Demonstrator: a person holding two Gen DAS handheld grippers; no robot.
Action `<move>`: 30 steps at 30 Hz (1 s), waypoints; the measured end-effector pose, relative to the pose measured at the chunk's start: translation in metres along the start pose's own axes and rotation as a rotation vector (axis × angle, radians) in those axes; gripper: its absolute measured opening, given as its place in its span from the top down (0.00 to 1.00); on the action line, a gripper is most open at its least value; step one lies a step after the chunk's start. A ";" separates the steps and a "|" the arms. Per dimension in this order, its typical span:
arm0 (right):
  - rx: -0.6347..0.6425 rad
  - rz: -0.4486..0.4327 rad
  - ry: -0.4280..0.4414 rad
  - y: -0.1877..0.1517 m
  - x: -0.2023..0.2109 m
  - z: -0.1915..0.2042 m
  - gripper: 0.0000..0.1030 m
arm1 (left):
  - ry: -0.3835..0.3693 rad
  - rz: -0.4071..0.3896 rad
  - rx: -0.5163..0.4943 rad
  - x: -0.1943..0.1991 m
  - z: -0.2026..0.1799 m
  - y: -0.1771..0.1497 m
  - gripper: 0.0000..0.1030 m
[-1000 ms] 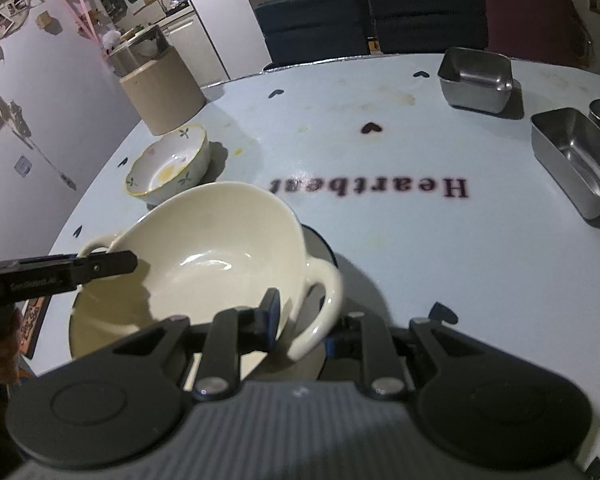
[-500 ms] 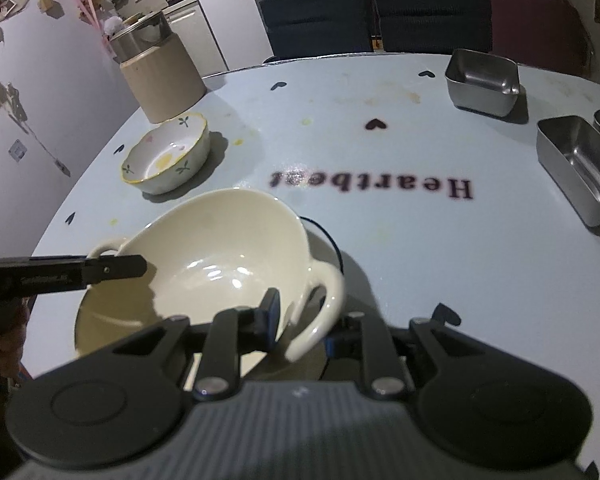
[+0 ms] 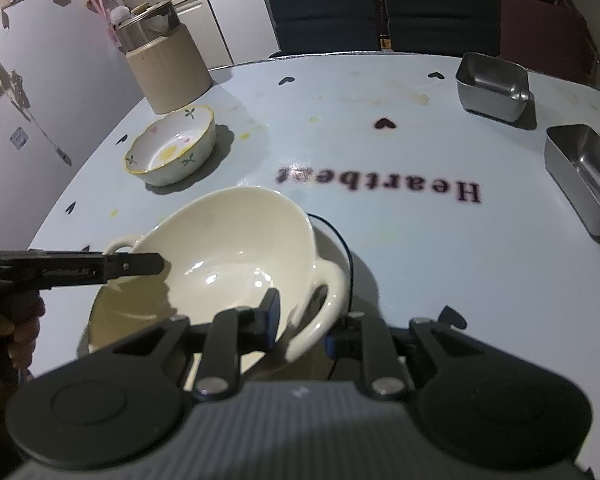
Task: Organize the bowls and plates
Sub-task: 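Lower the cream bowl onto the white plate with both grippers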
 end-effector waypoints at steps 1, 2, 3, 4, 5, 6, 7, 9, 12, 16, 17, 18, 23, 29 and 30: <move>0.000 0.003 -0.001 0.000 -0.001 0.000 0.75 | -0.001 0.002 0.000 -0.001 0.000 -0.001 0.64; 0.001 0.008 -0.002 -0.001 -0.002 0.000 0.75 | 0.001 0.002 -0.003 -0.001 0.000 -0.001 0.63; 0.001 0.011 -0.003 -0.001 -0.003 0.000 0.75 | 0.000 0.002 -0.003 -0.002 0.000 -0.001 0.63; 0.002 0.014 -0.005 -0.001 -0.004 0.000 0.75 | -0.001 0.003 -0.002 -0.002 0.001 0.000 0.63; 0.007 0.015 -0.008 -0.001 -0.004 0.000 0.75 | -0.002 0.004 0.000 -0.003 0.001 0.000 0.63; 0.010 0.015 -0.009 -0.001 -0.005 0.000 0.75 | -0.003 0.005 0.001 -0.003 0.001 0.000 0.63; 0.011 0.014 -0.008 -0.001 -0.005 0.000 0.75 | -0.003 0.008 0.004 -0.004 0.002 0.000 0.63; 0.017 0.014 -0.007 0.000 -0.005 0.001 0.75 | -0.004 0.013 0.010 -0.005 0.002 0.000 0.62; 0.034 0.017 -0.016 -0.002 -0.005 0.002 0.75 | 0.002 0.018 -0.002 -0.007 0.002 0.001 0.61; 0.044 0.026 -0.028 -0.003 -0.008 0.001 0.75 | 0.027 0.025 -0.067 -0.007 -0.002 0.003 0.59; 0.050 0.022 -0.028 -0.002 -0.008 0.001 0.74 | 0.027 0.026 -0.065 -0.008 -0.002 0.003 0.59; 0.050 0.022 -0.027 -0.002 -0.008 0.001 0.74 | 0.025 0.027 -0.064 -0.008 -0.002 0.003 0.59; 0.058 0.022 -0.018 -0.002 -0.006 0.001 0.74 | 0.020 0.034 -0.064 -0.008 -0.001 0.002 0.58; 0.085 0.022 -0.025 -0.003 -0.006 0.003 0.71 | 0.027 0.034 -0.081 -0.008 -0.002 0.004 0.58; 0.092 0.022 -0.030 -0.003 -0.007 0.003 0.70 | 0.026 0.034 -0.079 -0.008 -0.002 0.004 0.57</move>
Point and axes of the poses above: each gripper's, at about its wrist camera, not at the fingertips, and x roughly against the way its jaws point, z to its left, y to its top, the point moved 10 cm from there along -x, roughly the way its jaws point, and after that the axes turned 14 degrees about -x, right-handed, at the moved point
